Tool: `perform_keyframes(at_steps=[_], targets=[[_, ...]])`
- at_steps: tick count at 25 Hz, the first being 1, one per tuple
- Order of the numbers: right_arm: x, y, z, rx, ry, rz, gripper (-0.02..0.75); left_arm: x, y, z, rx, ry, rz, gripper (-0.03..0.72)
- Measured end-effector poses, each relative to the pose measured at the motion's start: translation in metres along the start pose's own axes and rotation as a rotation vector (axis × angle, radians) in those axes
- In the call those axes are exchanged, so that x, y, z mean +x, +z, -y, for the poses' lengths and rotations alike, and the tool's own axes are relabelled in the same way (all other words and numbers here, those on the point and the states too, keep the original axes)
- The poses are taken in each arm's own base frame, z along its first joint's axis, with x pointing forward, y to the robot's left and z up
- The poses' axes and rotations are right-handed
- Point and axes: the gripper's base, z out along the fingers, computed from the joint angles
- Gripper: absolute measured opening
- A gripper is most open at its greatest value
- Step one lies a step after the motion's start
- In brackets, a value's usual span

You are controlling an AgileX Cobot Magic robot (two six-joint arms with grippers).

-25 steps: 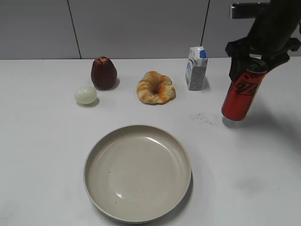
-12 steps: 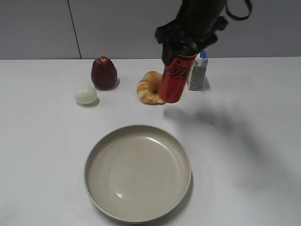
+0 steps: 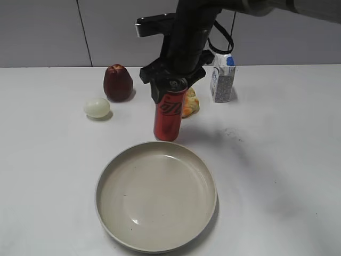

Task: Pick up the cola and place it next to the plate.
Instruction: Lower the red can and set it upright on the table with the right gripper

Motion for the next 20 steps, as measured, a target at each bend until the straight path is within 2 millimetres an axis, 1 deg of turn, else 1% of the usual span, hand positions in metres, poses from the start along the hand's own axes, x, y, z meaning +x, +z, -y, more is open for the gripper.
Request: perform_keyframes(at_steps=[2,6,10,12,13,15,18,20], targets=[[0.000,0.000,0.000,-0.001,0.000,0.003,0.538,0.000,0.000,0.000,0.000,0.000,0.000,0.237],[-0.003,0.000,0.000,-0.003,0.000,0.013,0.639,0.000,0.000,0.000,0.000,0.000,0.000,0.237],[-0.010,-0.009,-0.002,-0.008,-0.004,0.050,0.659,0.000,0.000,0.000,0.000,0.000,0.000,0.237],[-0.013,-0.018,-0.004,-0.014,-0.006,0.063,0.659,0.000,0.000,0.000,0.000,0.000,0.000,0.237],[-0.013,-0.026,-0.006,-0.017,-0.007,0.073,0.659,0.000,0.000,0.000,0.000,0.000,0.000,0.237],[-0.013,-0.048,-0.006,-0.018,-0.009,0.092,0.659,0.000,0.000,0.000,0.000,0.000,0.000,0.237],[-0.008,-0.098,-0.003,0.007,-0.017,0.130,0.659,0.000,0.000,0.000,0.000,0.000,0.000,0.237],[0.002,-0.136,0.005,0.031,0.006,0.171,0.658,0.000,0.000,0.000,0.000,0.000,0.000,0.237]])
